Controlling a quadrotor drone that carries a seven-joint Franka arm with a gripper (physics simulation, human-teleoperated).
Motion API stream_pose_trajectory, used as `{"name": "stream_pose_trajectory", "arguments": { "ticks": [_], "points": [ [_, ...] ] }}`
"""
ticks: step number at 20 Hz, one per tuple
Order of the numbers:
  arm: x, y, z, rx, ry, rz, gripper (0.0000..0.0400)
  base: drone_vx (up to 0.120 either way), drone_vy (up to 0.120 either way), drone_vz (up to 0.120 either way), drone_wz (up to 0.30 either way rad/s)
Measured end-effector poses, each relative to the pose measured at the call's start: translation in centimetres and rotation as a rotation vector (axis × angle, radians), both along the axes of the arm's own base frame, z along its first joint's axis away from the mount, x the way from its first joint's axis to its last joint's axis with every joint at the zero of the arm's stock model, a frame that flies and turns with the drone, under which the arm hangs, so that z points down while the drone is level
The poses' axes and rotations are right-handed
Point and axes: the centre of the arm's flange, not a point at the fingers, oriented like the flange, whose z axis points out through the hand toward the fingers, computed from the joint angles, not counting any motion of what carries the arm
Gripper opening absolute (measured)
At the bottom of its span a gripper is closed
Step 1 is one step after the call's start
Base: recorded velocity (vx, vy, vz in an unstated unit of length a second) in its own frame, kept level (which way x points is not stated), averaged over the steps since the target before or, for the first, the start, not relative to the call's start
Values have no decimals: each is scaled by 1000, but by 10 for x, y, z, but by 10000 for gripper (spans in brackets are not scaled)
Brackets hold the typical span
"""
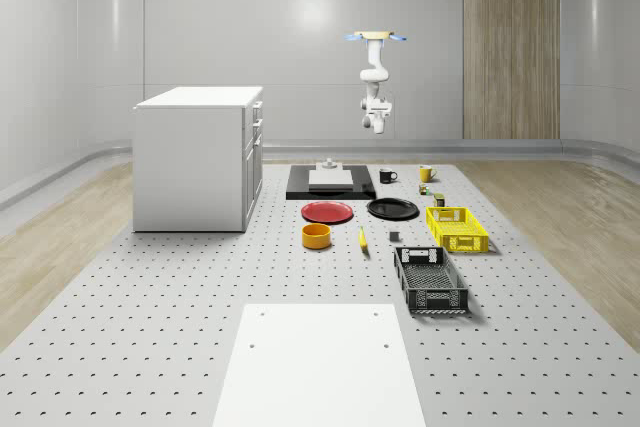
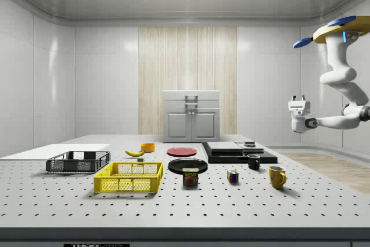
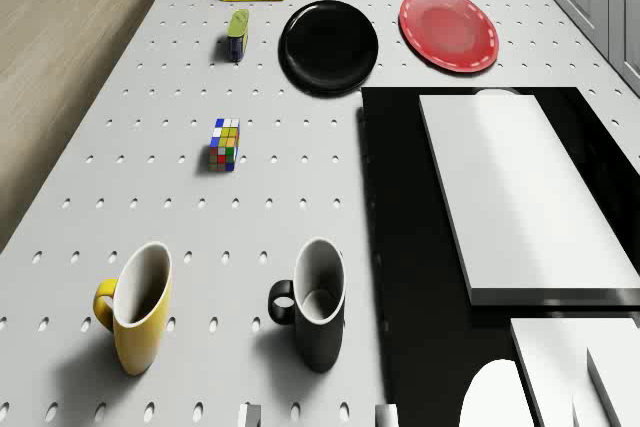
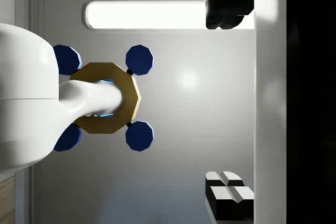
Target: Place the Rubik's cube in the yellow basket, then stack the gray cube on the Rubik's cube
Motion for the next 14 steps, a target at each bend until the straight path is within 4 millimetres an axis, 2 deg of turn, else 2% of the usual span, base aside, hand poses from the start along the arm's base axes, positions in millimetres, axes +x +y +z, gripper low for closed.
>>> {"name": "stream_pose_trajectory", "arguments": {
  "ticks": [8,14],
  "points": [
    [-3,0,56,0,-6,0,400,0,0,0,0],
    [-1,0,81,0,-11,0,400,0,7,0,0]
  ]
}}
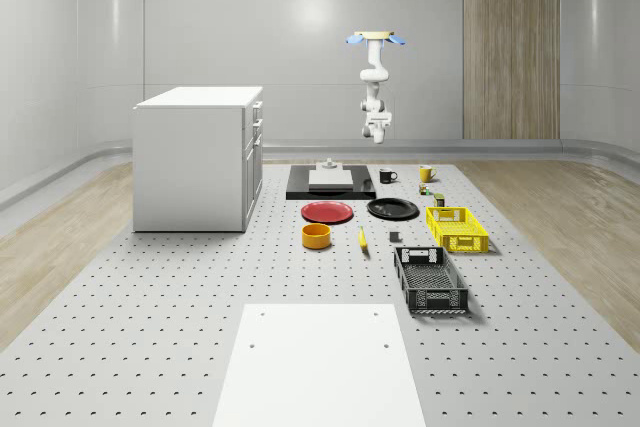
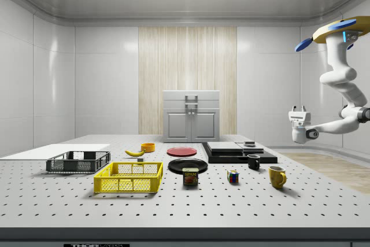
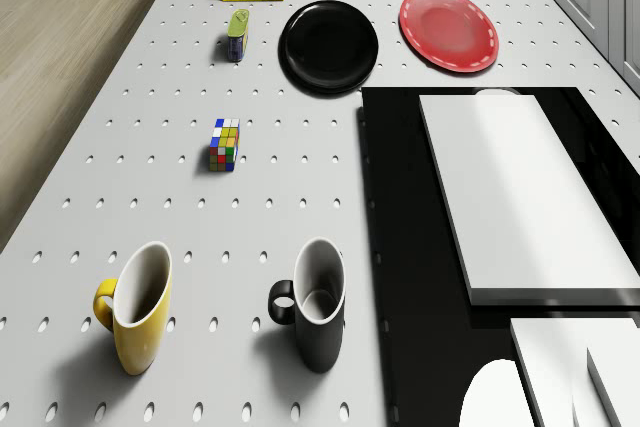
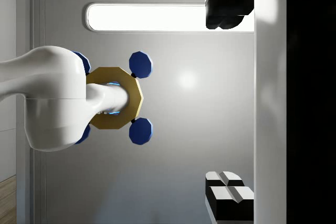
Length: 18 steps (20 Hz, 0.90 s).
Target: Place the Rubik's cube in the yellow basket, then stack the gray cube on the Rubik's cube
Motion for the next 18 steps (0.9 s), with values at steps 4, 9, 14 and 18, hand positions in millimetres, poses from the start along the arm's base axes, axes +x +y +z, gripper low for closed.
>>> {"name": "stream_pose_trajectory", "arguments": {
  "ticks": [4,9,14,18],
  "points": [
    [0,0,7,0,-3,0,400,0,120,0,0],
    [0,0,11,0,-7,0,400,72,120,0,0],
    [0,0,12,0,-11,0,400,120,120,0,0],
    [0,0,12,-1,-14,0,400,120,120,0,0]
  ]
}}
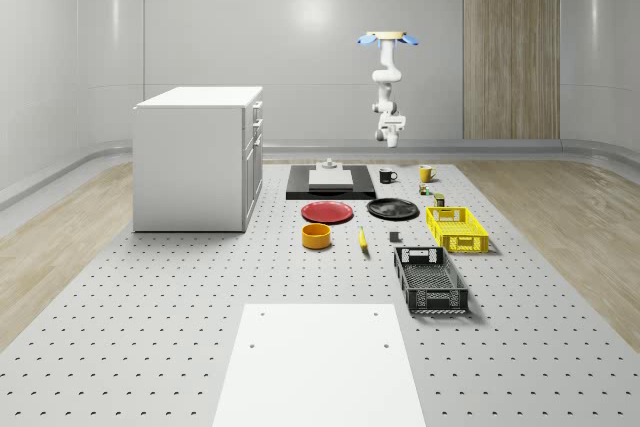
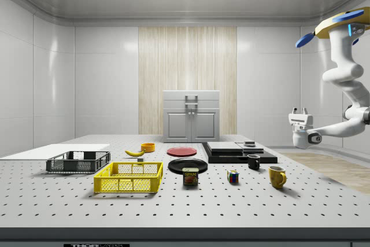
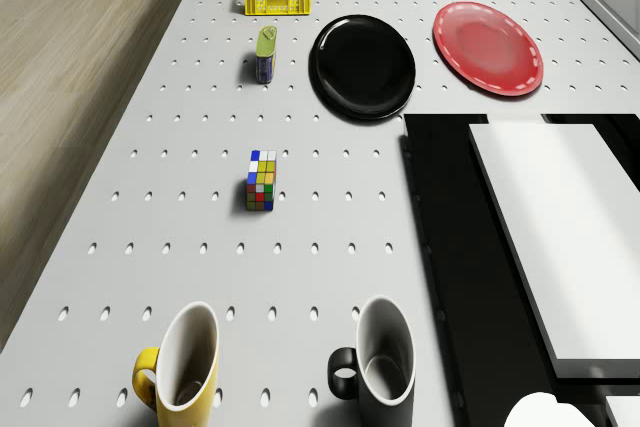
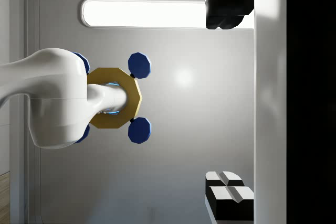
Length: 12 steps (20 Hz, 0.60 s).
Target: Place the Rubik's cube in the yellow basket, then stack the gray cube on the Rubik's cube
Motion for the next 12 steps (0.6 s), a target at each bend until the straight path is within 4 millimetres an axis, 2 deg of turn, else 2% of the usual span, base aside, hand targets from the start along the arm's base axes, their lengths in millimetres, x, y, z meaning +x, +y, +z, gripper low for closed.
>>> {"name": "stream_pose_trajectory", "arguments": {
  "ticks": [12],
  "points": [
    [-1,1,0,-5,-9,0,400,120,120,0,0]
  ]
}}
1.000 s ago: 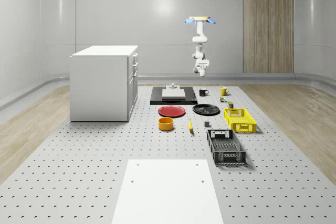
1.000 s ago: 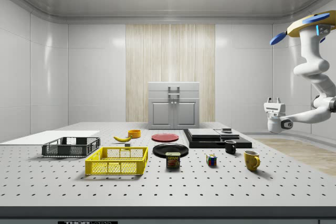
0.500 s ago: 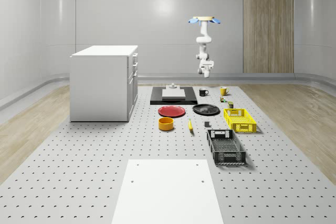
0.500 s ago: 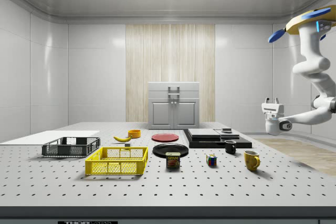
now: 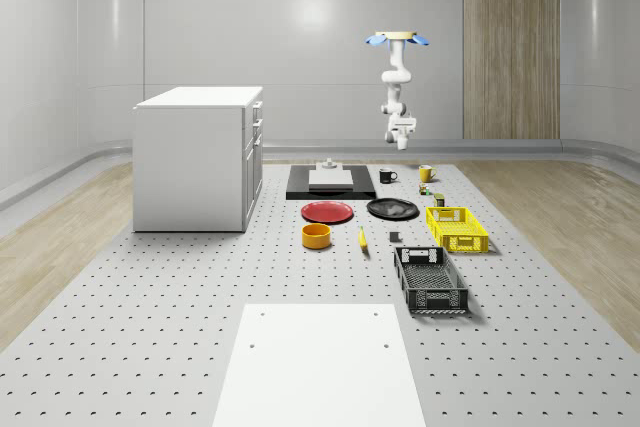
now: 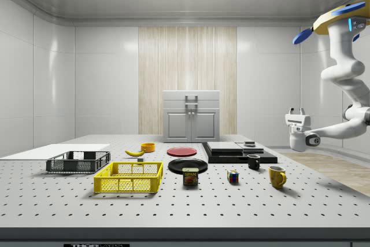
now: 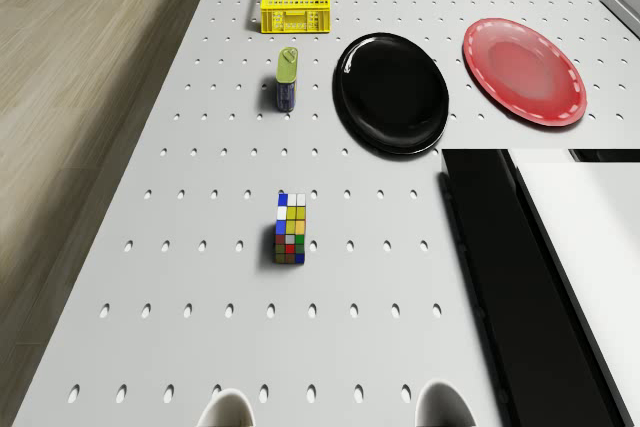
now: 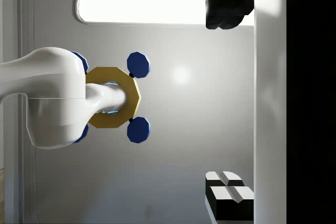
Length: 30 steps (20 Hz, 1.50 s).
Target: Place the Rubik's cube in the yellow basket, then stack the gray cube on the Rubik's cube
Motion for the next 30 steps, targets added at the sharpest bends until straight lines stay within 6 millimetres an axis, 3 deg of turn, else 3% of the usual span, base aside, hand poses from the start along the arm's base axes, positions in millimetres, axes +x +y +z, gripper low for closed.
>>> {"name": "stream_pose_trajectory", "arguments": {
  "ticks": [7,20,25,30],
  "points": [
    [-1,1,0,-14,-5,0,400,120,120,0,0],
    [-1,17,-2,-176,-15,-4,400,120,0,0,0],
    [-2,40,-9,-414,-18,-10,400,120,112,0,0],
    [-1,79,-40,-919,-19,-21,400,120,56,0,0]
  ]
}}
